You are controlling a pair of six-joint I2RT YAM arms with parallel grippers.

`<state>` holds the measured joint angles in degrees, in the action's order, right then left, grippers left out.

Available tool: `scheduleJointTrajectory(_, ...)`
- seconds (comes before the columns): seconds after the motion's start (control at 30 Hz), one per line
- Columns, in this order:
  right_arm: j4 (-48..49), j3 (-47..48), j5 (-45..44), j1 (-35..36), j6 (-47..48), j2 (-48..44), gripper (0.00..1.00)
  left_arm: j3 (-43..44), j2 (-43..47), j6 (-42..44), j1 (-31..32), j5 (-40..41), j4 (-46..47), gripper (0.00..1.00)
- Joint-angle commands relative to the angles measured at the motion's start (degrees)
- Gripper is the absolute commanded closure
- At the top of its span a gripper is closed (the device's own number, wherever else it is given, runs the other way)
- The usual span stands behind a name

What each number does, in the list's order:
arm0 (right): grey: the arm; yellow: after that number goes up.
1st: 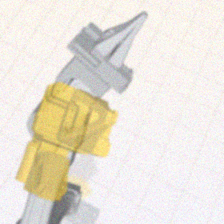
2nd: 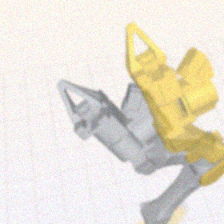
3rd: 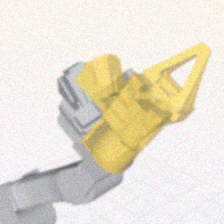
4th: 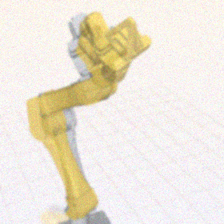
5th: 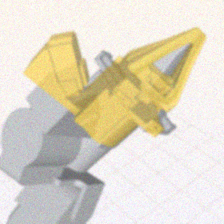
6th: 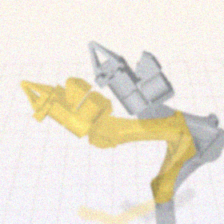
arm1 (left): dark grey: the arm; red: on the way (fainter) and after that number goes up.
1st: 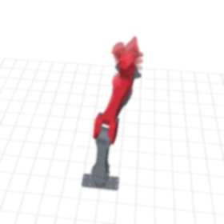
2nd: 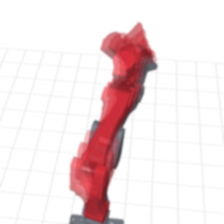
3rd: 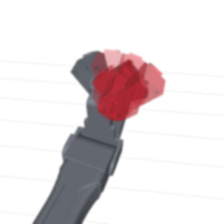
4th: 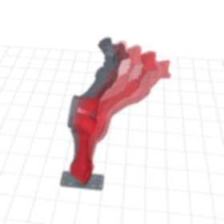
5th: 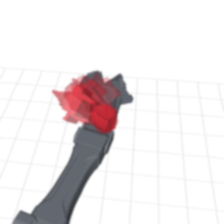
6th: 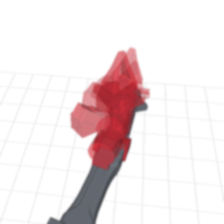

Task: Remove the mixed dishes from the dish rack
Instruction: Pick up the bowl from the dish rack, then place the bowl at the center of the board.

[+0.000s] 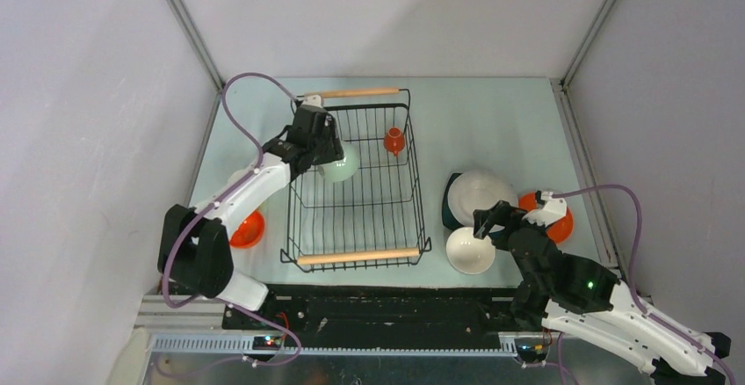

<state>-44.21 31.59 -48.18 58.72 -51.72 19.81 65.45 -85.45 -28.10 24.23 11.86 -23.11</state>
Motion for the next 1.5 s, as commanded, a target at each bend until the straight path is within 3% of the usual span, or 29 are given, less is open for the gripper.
scheduleJointTrajectory(0.0, 5.25, -0.13, 1.83, -0.21, 2.84, -0.88, 0.01, -2.12, 5.74, 1.02, 0.36, -10.31, 9.64, 1.00)
scheduleJointTrajectory(0.3, 21.36, -0.30, 12.14, -0.25, 13.01, 2.10, 0.00, -9.41, 14.20, -1.08, 0.55, -19.30, 16.87, 1.00)
scheduleJointTrajectory(0.57, 43.90, -0.31, 30.39, -0.47, 21.85, 8.53, 0.01, -20.38, 32.35, -2.59, 0.63, -21.19, 25.75, 1.00)
scheduleJointTrajectory(0.83, 59.99, 0.13, 42.43, -0.47, 23.16, 16.73, 0.00, -29.71, 44.12, -8.48, 1.24, -31.19, 37.38, 1.00)
scheduleJointTrajectory(1.13, 70.83, 0.40, 45.52, 0.24, 16.08, 27.01, 0.01, -35.45, 54.20, -12.63, 2.96, -32.83, 41.44, 1.00)
scheduleJointTrajectory(1.47, 81.07, 0.40, 45.36, 2.97, 11.54, 34.62, 0.05, -39.93, 55.91, -16.49, 4.53, -34.53, 48.16, 1.00)
